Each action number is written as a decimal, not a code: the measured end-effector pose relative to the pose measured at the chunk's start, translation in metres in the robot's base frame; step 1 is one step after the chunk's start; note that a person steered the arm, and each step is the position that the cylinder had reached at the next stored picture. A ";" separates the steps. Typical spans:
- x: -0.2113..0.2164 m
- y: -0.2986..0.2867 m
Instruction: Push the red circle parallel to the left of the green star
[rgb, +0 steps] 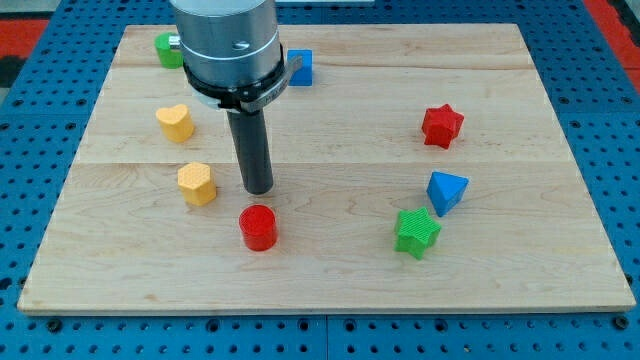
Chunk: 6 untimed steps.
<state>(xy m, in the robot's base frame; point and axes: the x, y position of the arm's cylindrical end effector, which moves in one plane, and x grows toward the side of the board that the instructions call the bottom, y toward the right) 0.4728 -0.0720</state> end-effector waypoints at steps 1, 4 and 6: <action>-0.006 -0.001; -0.105 0.141; -0.002 0.170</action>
